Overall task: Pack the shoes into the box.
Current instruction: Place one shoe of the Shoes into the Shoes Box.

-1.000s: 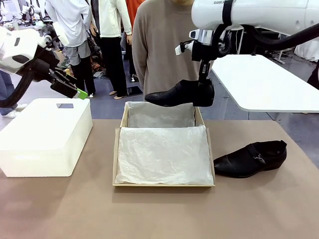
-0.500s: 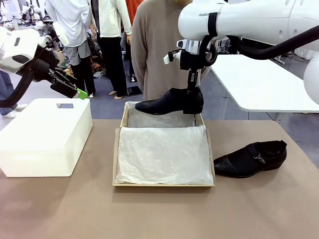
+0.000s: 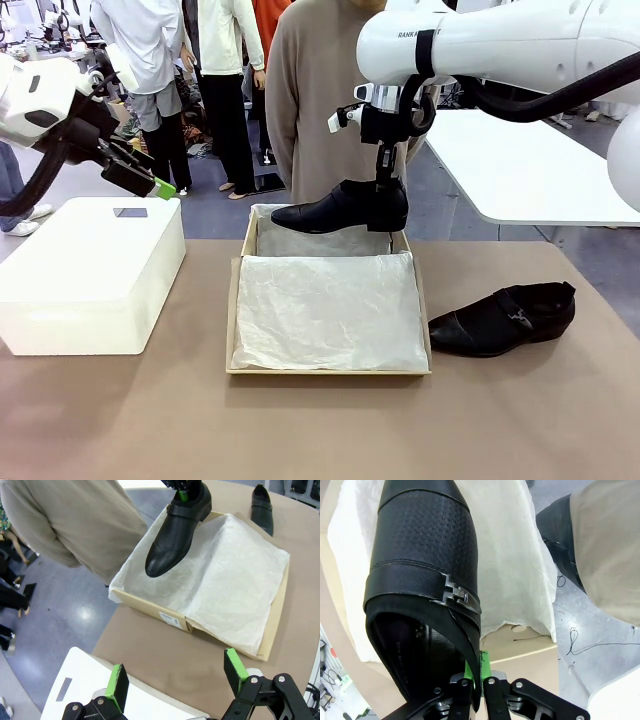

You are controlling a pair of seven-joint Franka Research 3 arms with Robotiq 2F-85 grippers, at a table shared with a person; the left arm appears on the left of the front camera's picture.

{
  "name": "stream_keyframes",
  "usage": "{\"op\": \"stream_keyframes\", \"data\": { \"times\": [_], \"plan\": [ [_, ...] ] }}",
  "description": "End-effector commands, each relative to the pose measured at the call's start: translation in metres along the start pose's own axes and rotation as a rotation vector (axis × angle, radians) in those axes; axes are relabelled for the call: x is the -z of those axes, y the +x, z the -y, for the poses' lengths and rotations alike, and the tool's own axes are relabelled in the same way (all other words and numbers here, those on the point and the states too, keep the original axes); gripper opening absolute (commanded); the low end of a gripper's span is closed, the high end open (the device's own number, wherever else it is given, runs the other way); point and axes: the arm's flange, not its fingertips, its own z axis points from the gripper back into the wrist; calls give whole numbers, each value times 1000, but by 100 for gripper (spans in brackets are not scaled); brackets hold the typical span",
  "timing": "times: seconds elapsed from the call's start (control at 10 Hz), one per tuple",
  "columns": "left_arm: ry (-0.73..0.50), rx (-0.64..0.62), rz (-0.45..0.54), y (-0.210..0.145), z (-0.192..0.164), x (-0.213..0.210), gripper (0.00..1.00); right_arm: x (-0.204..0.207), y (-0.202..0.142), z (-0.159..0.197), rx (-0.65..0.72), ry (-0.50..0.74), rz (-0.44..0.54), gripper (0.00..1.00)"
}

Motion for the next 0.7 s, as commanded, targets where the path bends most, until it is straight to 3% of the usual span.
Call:
{"op": "stream_keyframes", "data": {
  "times": [0.0, 0.6],
  "plan": [
    [-2, -3, 12, 0, -1, 0, 100, -5, 0, -1, -1, -6, 4, 0],
    [-2, -3, 12, 0, -1, 0, 100, 23, 13, 8, 5, -8, 59, 0]
  ]
}}
